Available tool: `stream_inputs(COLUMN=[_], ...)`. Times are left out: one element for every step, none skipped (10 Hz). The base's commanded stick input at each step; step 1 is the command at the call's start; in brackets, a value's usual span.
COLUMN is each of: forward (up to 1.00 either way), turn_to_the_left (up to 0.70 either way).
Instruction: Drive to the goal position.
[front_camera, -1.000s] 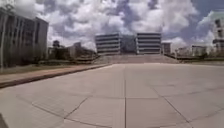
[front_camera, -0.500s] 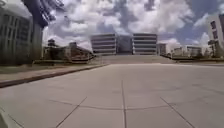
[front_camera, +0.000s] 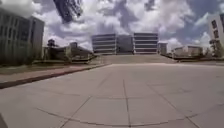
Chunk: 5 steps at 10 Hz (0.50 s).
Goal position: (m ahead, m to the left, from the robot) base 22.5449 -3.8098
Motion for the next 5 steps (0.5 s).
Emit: stream_inputs(forward=[0.7, 0.7, 0.7, 0.7, 0.7], turn_to_the_left=[0.0, 0.0, 0.0, 0.0, 0.0])
